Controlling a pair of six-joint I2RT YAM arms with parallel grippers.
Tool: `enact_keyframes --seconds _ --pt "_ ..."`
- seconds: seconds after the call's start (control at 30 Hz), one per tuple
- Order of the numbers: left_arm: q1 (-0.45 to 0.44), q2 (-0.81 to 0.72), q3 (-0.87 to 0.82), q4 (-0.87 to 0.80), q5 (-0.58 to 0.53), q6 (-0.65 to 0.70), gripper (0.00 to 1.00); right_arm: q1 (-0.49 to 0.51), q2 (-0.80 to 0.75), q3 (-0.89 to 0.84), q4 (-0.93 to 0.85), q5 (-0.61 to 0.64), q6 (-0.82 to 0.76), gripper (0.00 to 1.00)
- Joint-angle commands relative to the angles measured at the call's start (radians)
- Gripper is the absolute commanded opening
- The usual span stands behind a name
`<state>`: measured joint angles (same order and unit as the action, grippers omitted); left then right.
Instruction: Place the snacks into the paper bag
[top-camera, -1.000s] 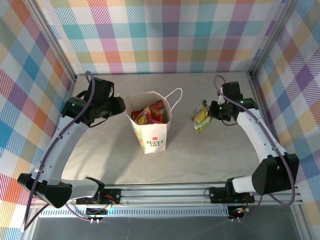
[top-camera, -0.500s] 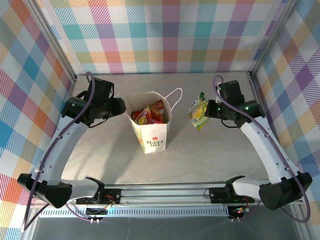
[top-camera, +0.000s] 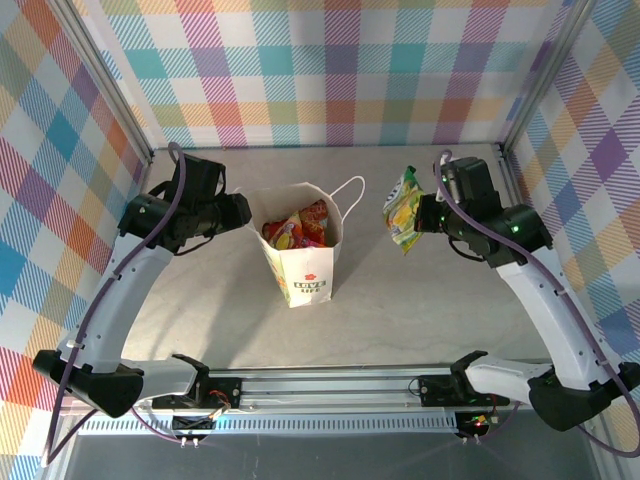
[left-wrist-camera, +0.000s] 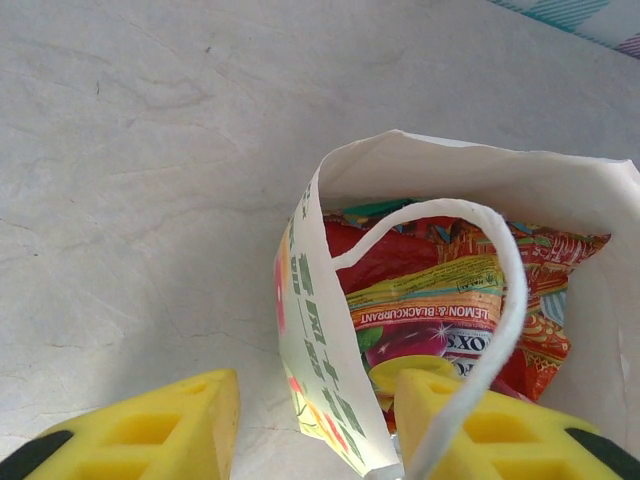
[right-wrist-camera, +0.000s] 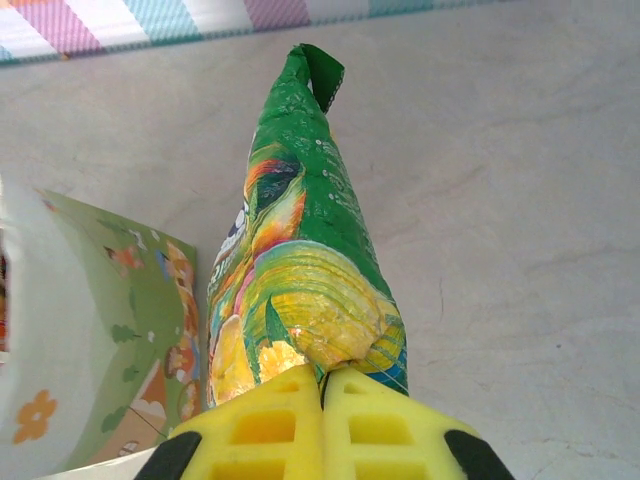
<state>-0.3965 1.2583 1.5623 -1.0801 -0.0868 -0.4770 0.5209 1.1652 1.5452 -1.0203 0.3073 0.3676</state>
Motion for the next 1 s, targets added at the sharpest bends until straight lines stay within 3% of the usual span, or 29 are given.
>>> enact_keyframes --seconds 0.0,0.33,0.7,0.97 --pt "0.01 -0.02 0.026 -0.022 0.017 0.013 0.45 0.044 -0.023 0.066 0.002 0.068 -0.028 0.0" --pt "0.01 -0.019 0.021 -0.021 0.018 0.01 0.46 0.261 0.025 0.253 0.001 0.274 -0.114 0.0" --pt "0.01 -0.038 0.017 -0.041 -0.002 0.006 0.47 0.411 0.126 0.464 0.043 0.468 -0.292 0.0" --pt "0.01 -0.065 -0.002 -0.03 -0.011 0.002 0.49 0.524 0.263 0.639 0.117 0.497 -0.447 0.0"
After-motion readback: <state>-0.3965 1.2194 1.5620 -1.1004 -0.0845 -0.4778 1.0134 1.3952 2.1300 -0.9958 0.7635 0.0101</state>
